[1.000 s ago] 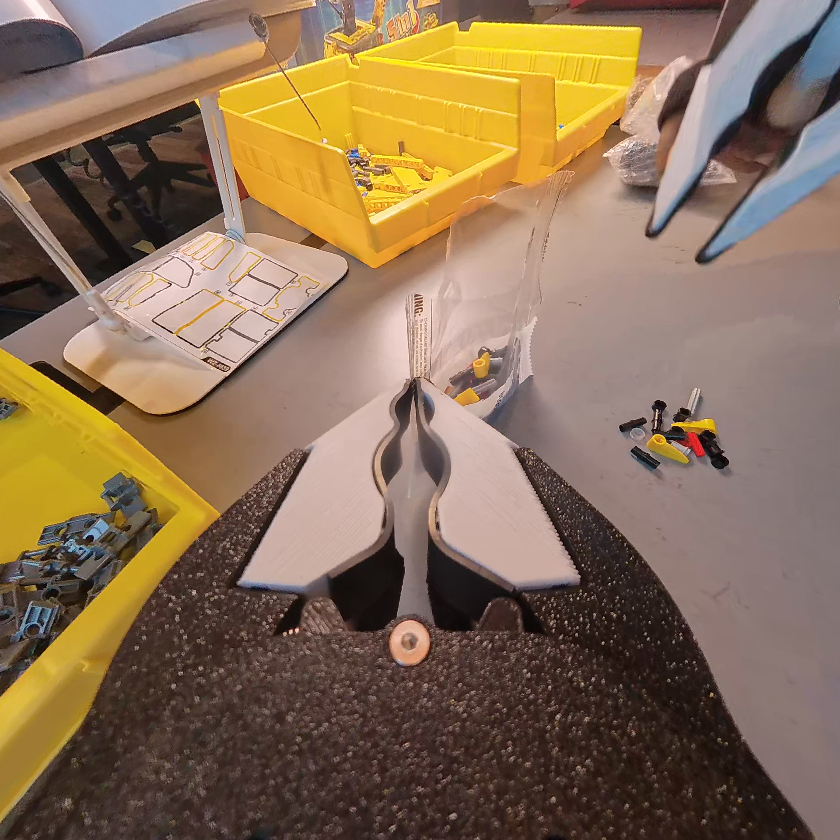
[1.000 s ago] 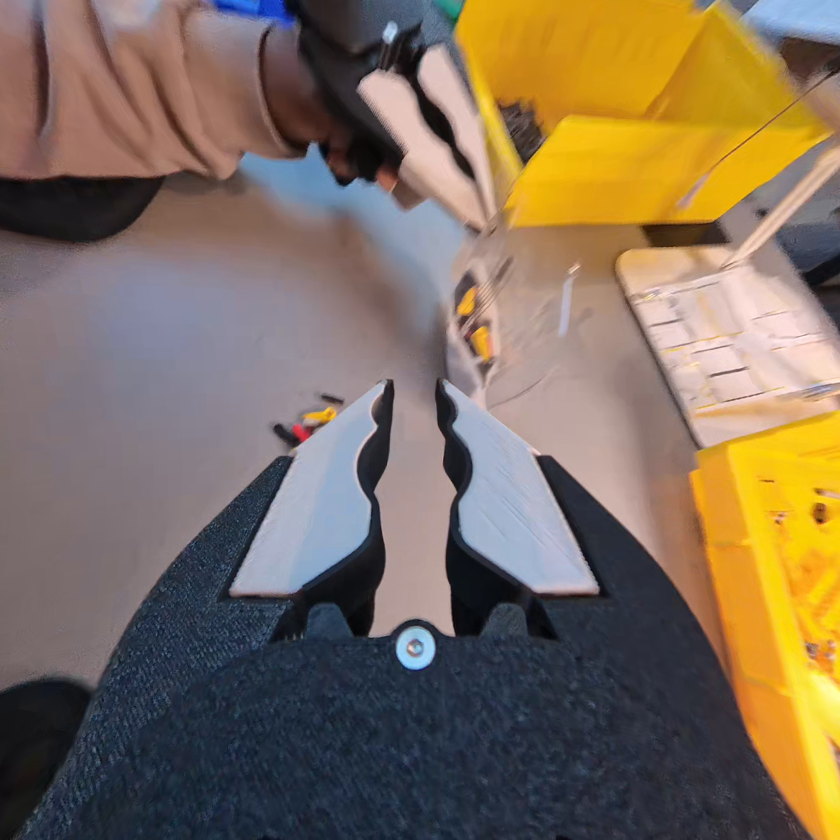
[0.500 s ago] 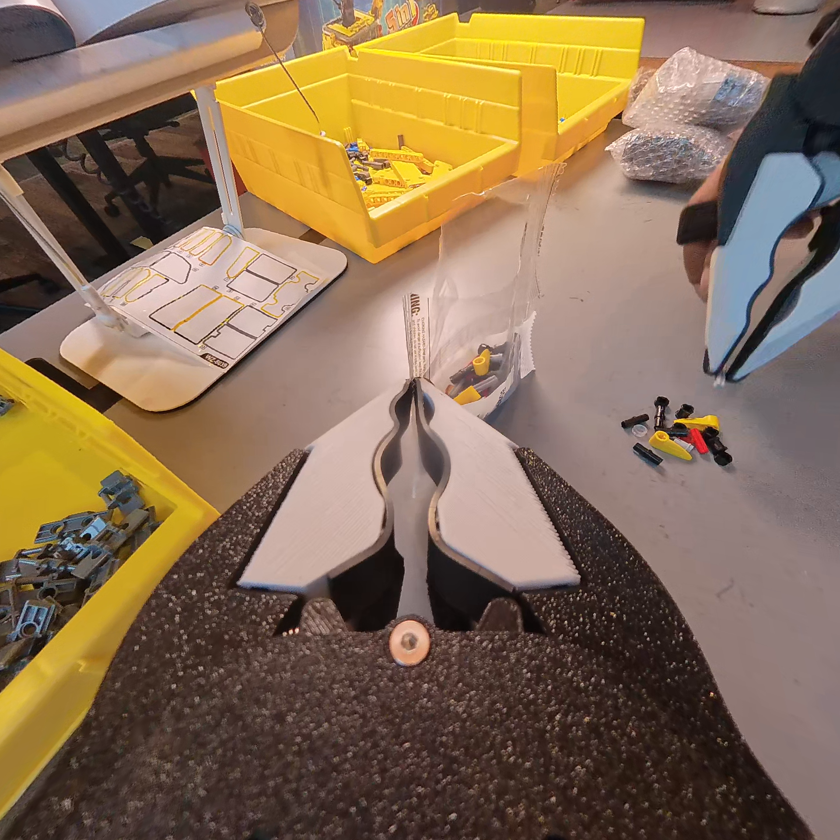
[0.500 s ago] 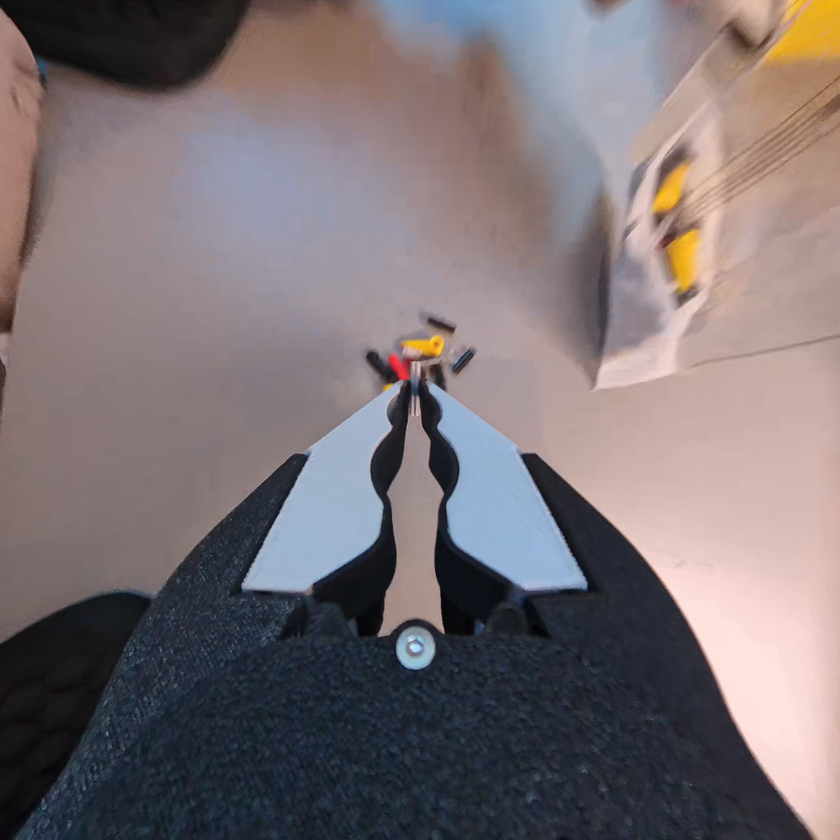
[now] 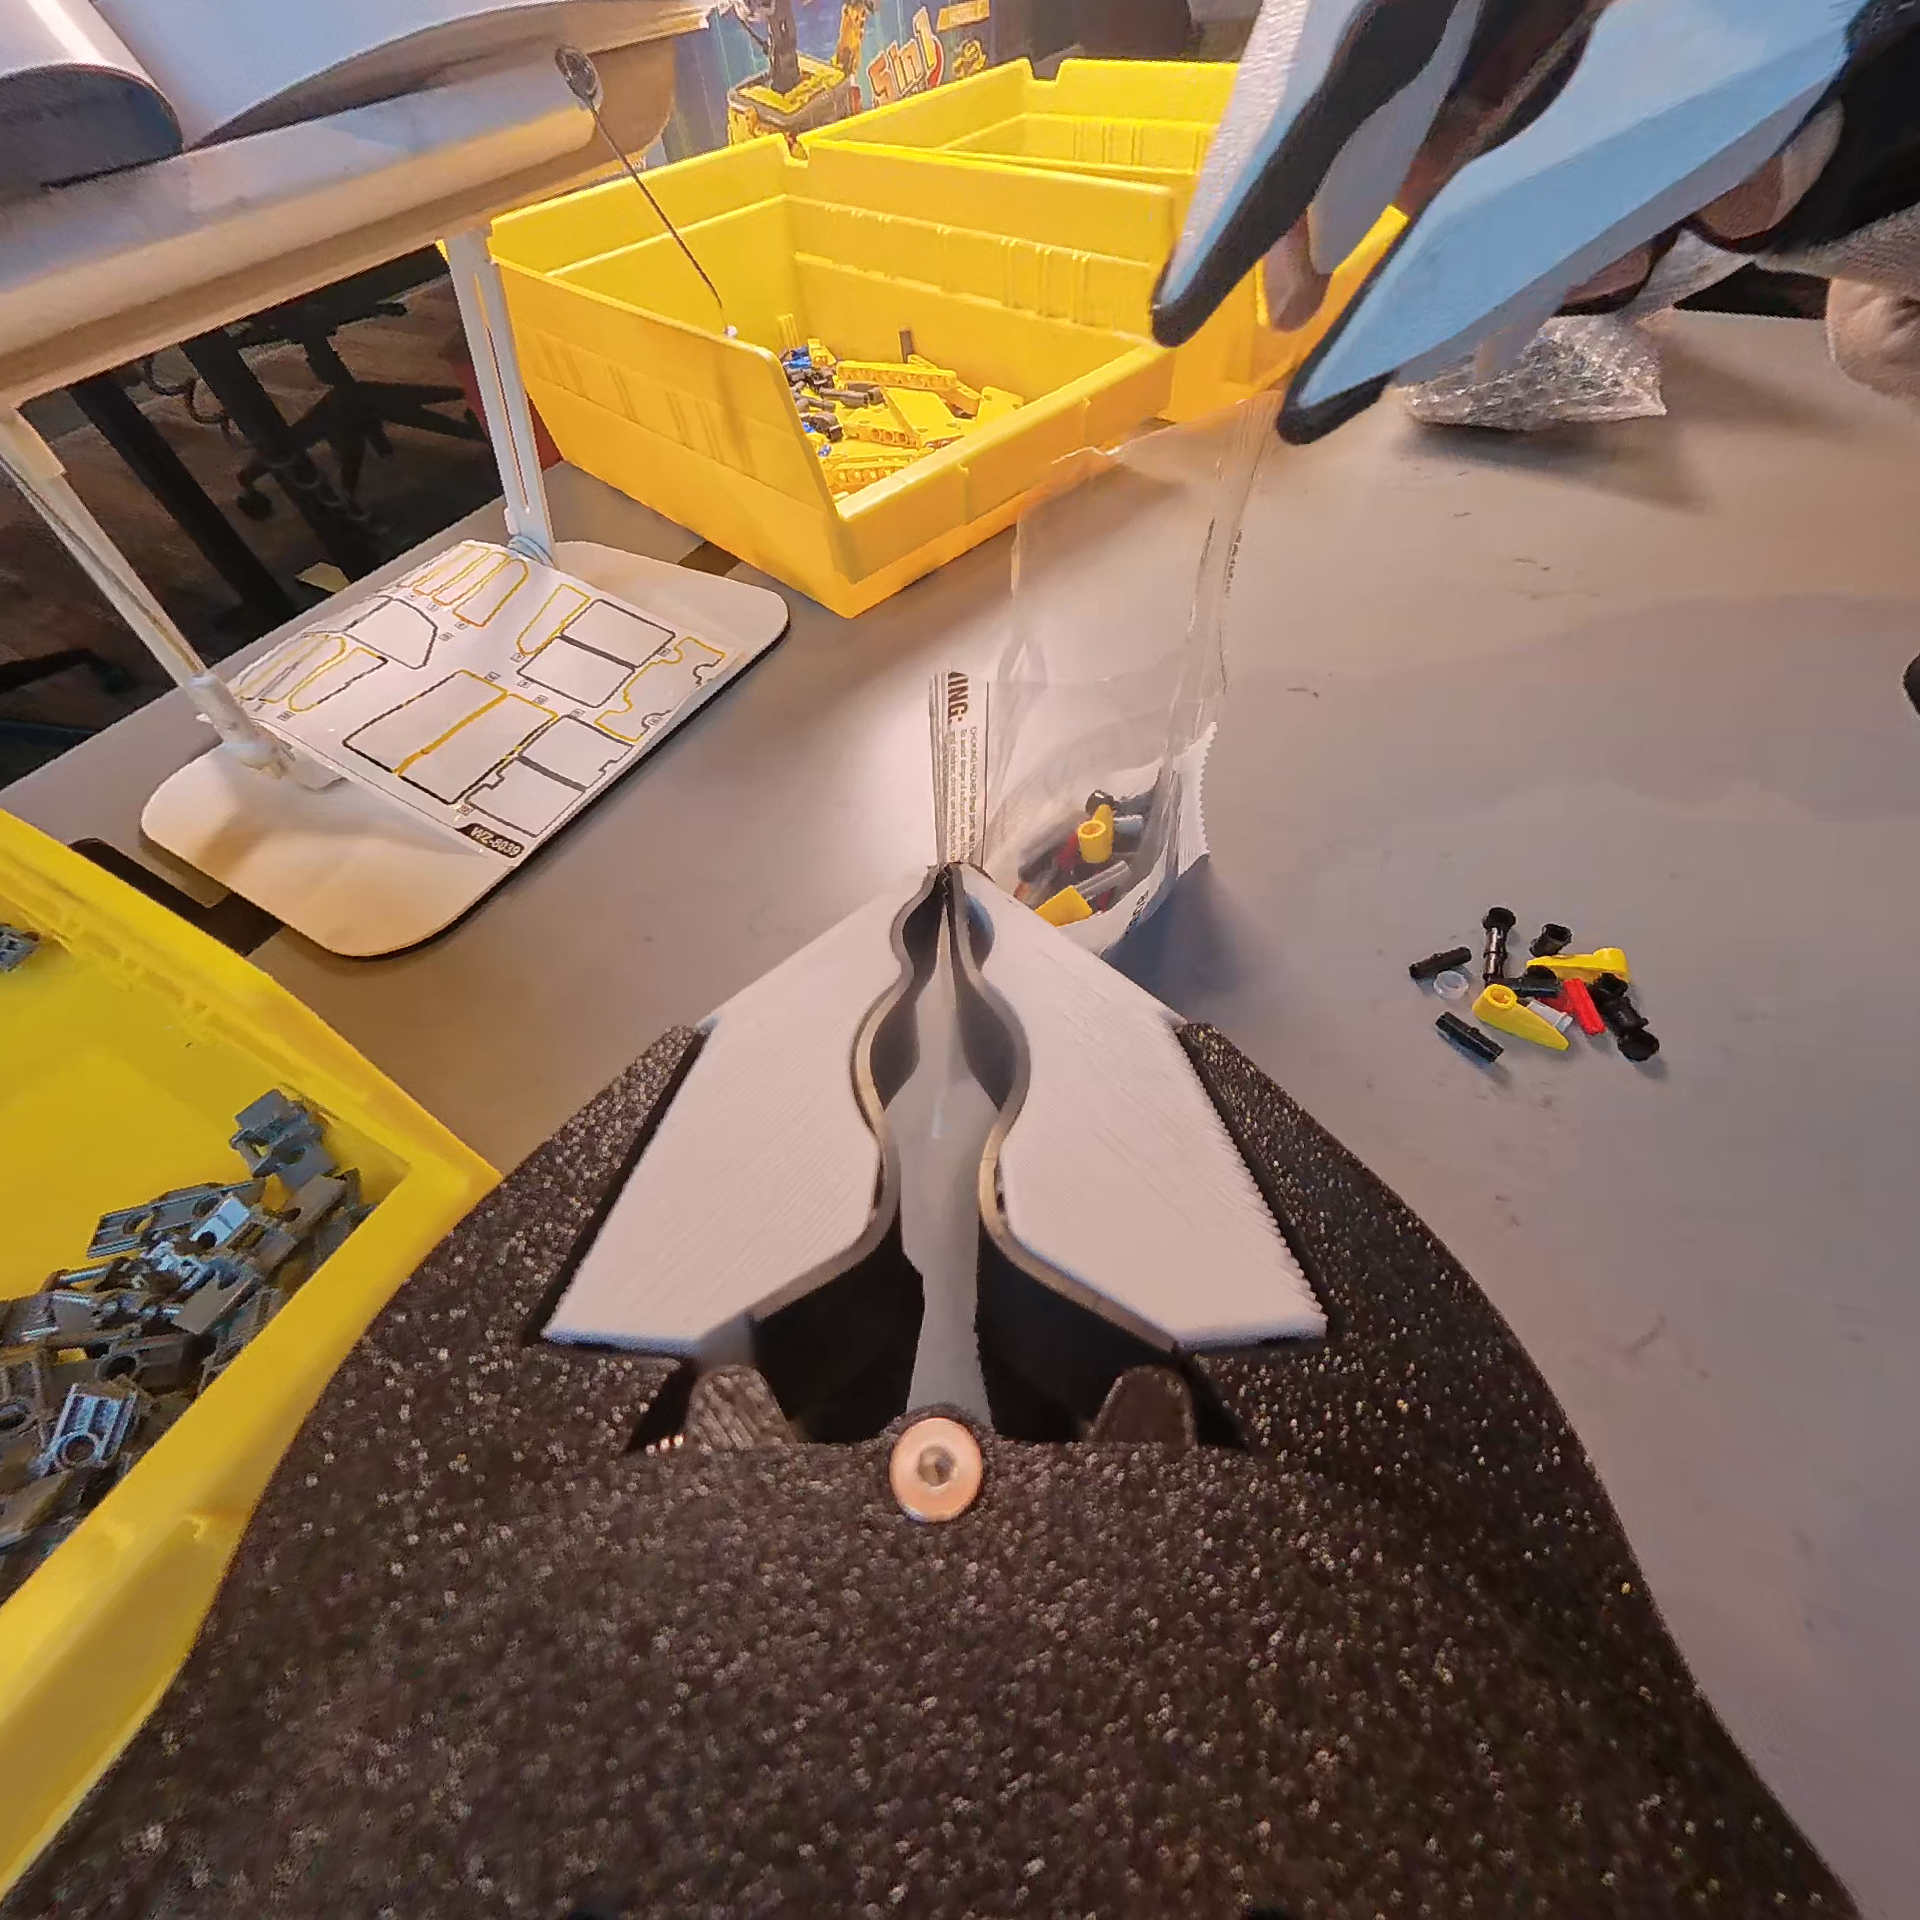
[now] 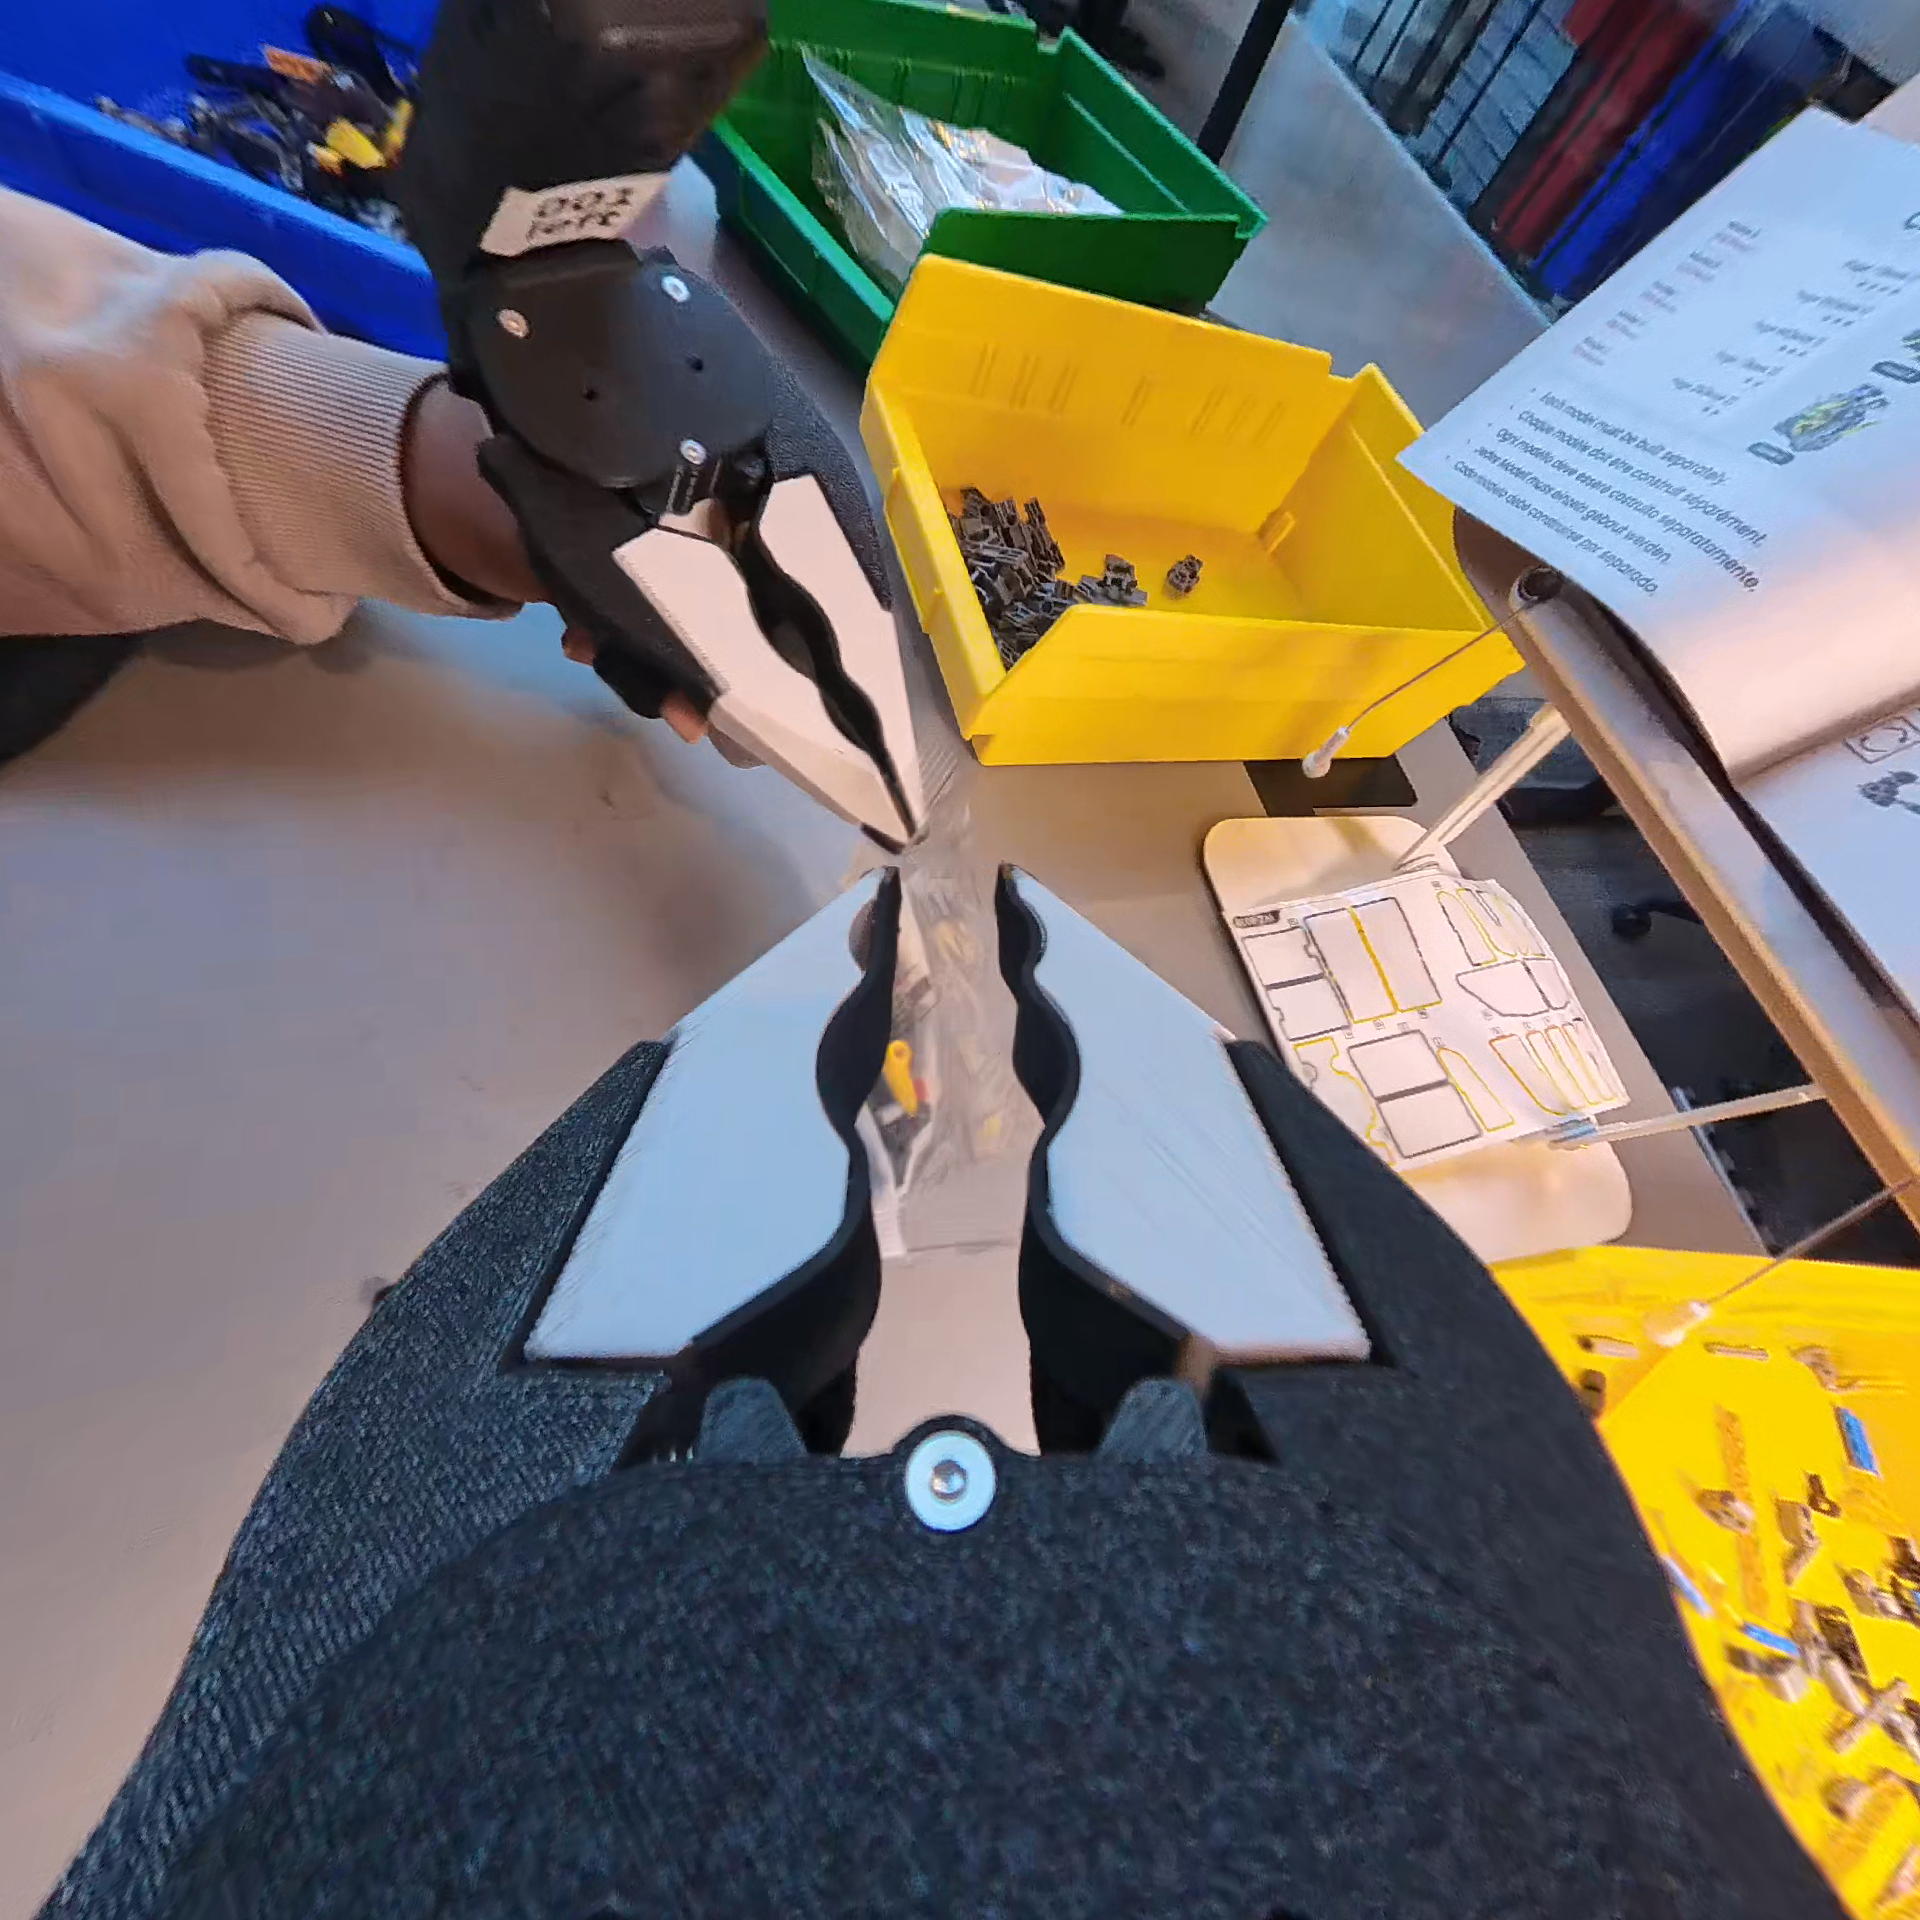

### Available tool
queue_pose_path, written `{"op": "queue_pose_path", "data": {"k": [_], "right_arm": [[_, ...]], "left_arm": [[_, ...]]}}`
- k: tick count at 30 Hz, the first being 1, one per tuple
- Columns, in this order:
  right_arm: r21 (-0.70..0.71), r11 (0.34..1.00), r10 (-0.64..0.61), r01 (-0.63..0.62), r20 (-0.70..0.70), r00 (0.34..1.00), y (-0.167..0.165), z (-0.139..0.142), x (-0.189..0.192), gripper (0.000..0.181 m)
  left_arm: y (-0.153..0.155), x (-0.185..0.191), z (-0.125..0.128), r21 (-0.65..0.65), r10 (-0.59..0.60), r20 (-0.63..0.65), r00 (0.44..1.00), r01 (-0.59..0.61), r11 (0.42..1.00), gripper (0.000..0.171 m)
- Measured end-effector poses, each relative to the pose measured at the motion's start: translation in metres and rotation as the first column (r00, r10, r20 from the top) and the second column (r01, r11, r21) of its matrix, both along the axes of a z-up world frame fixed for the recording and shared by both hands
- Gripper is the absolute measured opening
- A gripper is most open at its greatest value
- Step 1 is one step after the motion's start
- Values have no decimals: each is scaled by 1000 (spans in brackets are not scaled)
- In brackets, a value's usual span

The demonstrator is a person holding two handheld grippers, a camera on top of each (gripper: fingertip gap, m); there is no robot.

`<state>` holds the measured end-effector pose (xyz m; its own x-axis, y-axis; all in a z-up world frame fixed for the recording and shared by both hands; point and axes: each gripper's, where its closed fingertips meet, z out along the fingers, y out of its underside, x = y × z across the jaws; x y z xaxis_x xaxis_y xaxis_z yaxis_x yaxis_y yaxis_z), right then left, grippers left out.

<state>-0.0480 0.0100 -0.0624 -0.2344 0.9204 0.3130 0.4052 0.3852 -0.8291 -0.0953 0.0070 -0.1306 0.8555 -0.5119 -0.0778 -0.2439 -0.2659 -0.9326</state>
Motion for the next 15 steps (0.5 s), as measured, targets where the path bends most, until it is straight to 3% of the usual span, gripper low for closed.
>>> {"op": "queue_pose_path", "data": {"k": [2,4,8,10,15], "right_arm": [[-22,999,33,-34,-11,999,-9,-3,16,17],[-60,991,124,-120,64,990,-28,-23,39,13],[-152,975,206,-160,367,907,-50,-106,88,15],[-152,978,196,-145,414,889,-51,-131,100,15],[-198,976,168,-94,397,902,-42,-144,100,13]], "left_arm": [[1,-2,0,-3,8,5,1000,-8,1000,0],[1,-4,-1,-6,17,4,1000,-17,1000,0],[2,-4,-2,-9,20,3,1000,-20,1000,0],[2,-3,-3,-10,19,-2,1000,-19,1000,0],[2,-2,-5,-15,17,-4,1000,-17,1000,0]]}}
